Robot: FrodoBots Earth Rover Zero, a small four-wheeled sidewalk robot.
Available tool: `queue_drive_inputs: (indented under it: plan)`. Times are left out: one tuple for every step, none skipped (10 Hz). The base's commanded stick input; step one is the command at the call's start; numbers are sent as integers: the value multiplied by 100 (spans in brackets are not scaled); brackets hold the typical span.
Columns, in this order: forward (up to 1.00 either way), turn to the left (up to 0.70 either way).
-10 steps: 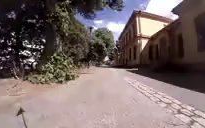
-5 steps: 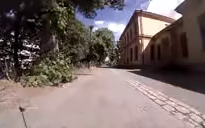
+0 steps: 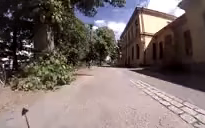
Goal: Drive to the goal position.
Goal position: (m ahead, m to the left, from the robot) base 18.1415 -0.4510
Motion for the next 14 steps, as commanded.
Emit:
queue_drive_inputs:
  plan:
    - [85, -31]
    - [85, 0]
    - [85, 0]
    - [85, 0]
    - [85, 0]
    - [85, 0]
    - [85, 0]
    - [85, 0]
    - [85, 0]
    - [85, 0]
    - [85, 0]
    - [85, 0]
    - [85, 0]
    - [85, 0]
